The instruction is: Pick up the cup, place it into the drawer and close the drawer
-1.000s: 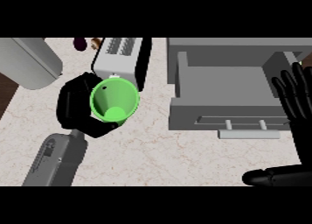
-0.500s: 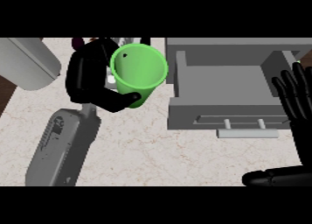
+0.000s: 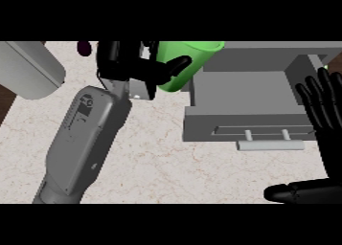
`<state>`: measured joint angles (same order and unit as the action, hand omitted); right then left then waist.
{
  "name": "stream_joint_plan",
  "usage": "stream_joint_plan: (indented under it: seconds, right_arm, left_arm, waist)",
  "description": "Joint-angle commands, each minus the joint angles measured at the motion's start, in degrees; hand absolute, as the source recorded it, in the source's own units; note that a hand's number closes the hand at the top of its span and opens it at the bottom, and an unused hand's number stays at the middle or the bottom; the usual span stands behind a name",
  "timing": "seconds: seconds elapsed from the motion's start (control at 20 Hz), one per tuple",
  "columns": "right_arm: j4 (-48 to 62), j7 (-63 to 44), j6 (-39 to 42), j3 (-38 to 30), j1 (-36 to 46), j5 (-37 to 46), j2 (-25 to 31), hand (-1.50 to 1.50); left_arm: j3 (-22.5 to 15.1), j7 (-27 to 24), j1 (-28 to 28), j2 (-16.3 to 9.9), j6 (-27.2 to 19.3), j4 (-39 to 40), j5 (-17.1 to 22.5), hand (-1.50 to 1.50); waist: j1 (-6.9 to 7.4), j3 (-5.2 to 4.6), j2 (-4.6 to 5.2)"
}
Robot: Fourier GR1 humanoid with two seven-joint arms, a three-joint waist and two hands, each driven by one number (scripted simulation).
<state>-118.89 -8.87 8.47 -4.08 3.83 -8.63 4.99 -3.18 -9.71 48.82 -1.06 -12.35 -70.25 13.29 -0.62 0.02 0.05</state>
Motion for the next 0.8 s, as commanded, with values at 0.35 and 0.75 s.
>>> stream_joint_plan:
  seconds: [0.35,0.75]
  right_arm:
    - [3.8,1.3,2.0,-3.8,2.9,-3.1,2.4,-1.50]
    - [4.7,1.6,-0.6,-0.8,3.9,0.3,-0.3,-1.50]
  left_arm:
    - [-3.8,-1.4,13.0,1.0,-5.8,17.5,1.6,1.50]
    - [-8.2,-6.7,20.5,1.1,-9.4,31.0,9.0,1.50]
  waist:
    - [-0.52,0.01,0.15]
    - [-1.29,0.01,0.36]
